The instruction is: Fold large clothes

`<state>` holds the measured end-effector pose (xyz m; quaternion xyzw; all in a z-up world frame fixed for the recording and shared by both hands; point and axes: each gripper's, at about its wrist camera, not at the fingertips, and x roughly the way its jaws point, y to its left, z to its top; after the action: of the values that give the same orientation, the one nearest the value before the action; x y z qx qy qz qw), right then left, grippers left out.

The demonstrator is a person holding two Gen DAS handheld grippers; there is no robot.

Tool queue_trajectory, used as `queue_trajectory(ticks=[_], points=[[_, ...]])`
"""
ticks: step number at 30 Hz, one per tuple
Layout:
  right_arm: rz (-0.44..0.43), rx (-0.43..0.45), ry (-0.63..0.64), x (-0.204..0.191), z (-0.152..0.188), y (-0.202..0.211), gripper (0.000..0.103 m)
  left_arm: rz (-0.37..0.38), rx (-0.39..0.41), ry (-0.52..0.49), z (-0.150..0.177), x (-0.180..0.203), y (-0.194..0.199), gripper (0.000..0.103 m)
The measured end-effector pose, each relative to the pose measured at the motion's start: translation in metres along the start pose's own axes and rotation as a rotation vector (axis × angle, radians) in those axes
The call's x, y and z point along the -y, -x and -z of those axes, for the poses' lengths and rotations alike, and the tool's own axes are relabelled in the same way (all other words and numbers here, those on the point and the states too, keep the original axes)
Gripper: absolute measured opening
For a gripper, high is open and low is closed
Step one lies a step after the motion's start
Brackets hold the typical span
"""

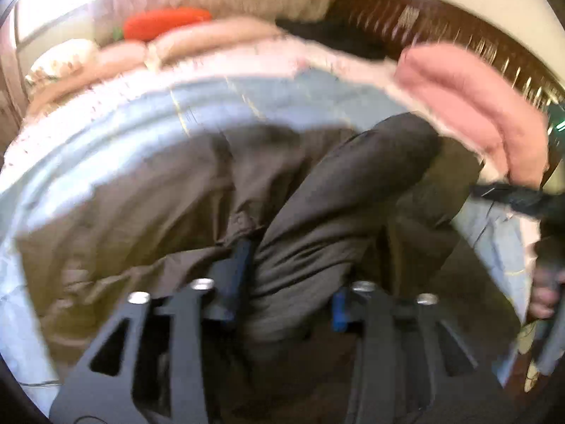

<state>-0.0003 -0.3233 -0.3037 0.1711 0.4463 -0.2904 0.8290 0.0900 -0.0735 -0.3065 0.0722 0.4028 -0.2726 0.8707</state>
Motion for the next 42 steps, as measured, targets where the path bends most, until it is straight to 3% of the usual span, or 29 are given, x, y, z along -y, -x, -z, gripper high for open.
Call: queue_trajectory(ticks=[1, 5, 7, 10, 12, 14, 15, 17, 21, 23, 25, 31, 33, 38, 41, 42], points=[[-0.019, 0.005, 0.023, -0.011, -0.001, 0.002, 0.102, -0.012, 0.037, -0.001, -0.006, -0.006, 0.026, 0.101], [-0.120, 0.021, 0.098, -0.062, -0.010, 0.015, 0.102, 0.026, 0.170, 0.146, -0.015, -0.053, 0.096, 0.101], [-0.164, 0.039, 0.127, -0.087, -0.014, 0.024, 0.102, -0.010, 0.207, 0.212, -0.019, -0.074, 0.114, 0.101], [-0.234, 0.066, 0.171, -0.128, -0.016, 0.039, 0.102, -0.129, 0.258, 0.327, -0.011, -0.122, 0.129, 0.101], [-0.290, 0.071, 0.209, -0.158, -0.008, 0.046, 0.102, -0.228, 0.243, 0.418, 0.009, -0.156, 0.122, 0.101], [-0.314, 0.065, 0.275, -0.188, 0.007, 0.048, 0.102, -0.401, 0.194, 0.511, 0.037, -0.188, 0.104, 0.101], [-0.318, 0.065, 0.304, -0.198, 0.013, 0.048, 0.102, -0.435, 0.186, 0.533, 0.045, -0.199, 0.093, 0.101], [-0.320, 0.082, 0.359, -0.218, 0.028, 0.049, 0.102, -0.430, 0.180, 0.567, 0.069, -0.217, 0.075, 0.101], [-0.296, 0.075, 0.410, -0.241, 0.059, 0.042, 0.102, -0.421, 0.097, 0.552, 0.099, -0.223, 0.018, 0.101], [-0.273, 0.056, 0.430, -0.249, 0.073, 0.031, 0.102, -0.344, 0.041, 0.560, 0.123, -0.223, -0.022, 0.101], [-0.265, 0.044, 0.443, -0.254, 0.084, 0.023, 0.102, -0.269, 0.085, 0.650, 0.145, -0.234, -0.032, 0.101], [-0.396, 0.100, 0.498, -0.288, 0.110, 0.021, 0.102, -0.308, 0.093, 0.611, 0.147, -0.227, -0.035, 0.101], [-0.312, 0.086, 0.539, -0.292, 0.119, -0.006, 0.102, -0.304, 0.092, 0.609, 0.146, -0.226, -0.037, 0.101], [-0.309, 0.157, 0.569, -0.262, 0.100, -0.024, 0.102, -0.310, 0.086, 0.608, 0.145, -0.224, -0.031, 0.101], [-0.169, 0.237, 0.546, -0.220, 0.078, -0.034, 0.102, -0.318, 0.089, 0.604, 0.143, -0.226, -0.034, 0.101], [-0.173, 0.222, 0.529, -0.209, 0.075, -0.041, 0.102, -0.314, 0.094, 0.606, 0.142, -0.225, -0.033, 0.101]])
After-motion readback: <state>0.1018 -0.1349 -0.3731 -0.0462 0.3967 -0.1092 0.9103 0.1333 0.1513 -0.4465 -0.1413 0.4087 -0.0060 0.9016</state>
